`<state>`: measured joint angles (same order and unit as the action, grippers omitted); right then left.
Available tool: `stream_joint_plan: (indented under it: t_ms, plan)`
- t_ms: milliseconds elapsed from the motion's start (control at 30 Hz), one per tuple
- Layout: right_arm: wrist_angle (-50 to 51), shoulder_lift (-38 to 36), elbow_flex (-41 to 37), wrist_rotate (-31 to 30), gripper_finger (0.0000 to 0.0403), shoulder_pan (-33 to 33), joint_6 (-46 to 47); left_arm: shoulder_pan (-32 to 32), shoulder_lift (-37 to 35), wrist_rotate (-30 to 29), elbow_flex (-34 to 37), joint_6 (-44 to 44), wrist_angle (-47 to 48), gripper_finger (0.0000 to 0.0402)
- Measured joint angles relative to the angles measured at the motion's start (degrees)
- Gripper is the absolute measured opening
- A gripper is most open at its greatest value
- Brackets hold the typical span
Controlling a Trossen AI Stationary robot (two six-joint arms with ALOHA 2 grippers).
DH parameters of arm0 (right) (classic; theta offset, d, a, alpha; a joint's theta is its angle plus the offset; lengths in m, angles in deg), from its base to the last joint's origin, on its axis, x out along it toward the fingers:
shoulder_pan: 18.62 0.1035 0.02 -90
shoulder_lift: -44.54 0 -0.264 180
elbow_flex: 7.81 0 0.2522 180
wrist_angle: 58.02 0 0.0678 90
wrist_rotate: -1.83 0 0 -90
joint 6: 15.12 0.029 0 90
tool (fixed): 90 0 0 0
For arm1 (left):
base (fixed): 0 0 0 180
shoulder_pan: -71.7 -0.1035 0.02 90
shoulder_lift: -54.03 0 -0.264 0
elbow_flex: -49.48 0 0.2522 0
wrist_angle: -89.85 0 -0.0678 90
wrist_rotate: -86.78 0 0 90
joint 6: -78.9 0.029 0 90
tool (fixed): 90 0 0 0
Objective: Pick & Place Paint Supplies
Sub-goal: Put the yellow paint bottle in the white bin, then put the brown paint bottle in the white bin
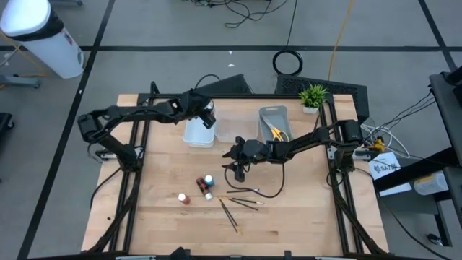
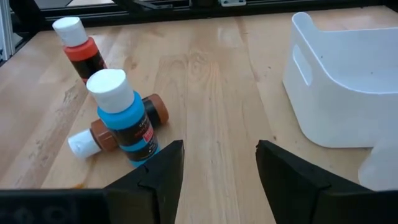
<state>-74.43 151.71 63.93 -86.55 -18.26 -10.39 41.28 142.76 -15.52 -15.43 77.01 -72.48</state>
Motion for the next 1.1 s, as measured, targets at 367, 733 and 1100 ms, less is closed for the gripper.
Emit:
stream_joint_plan:
  t_ms: [367,733,1100]
  plan:
    - [0.01,0.00,0.00,0.00,0.0186,0.00,-0.02,0.18,0.68,-0.15,-0.02,-0.06,0.60,0.0233]
    - [0.14,0.00,0.00,0.00,0.0185,0.00,-0.02,1.36,-7.01,-0.20,-2.64,0.31,13.01,0.0283]
    - [0.31,0.00,0.00,0.00,0.0188,0.00,-0.02,12.53,-24.88,6.02,-2.75,-6.26,33.74,0.0279]
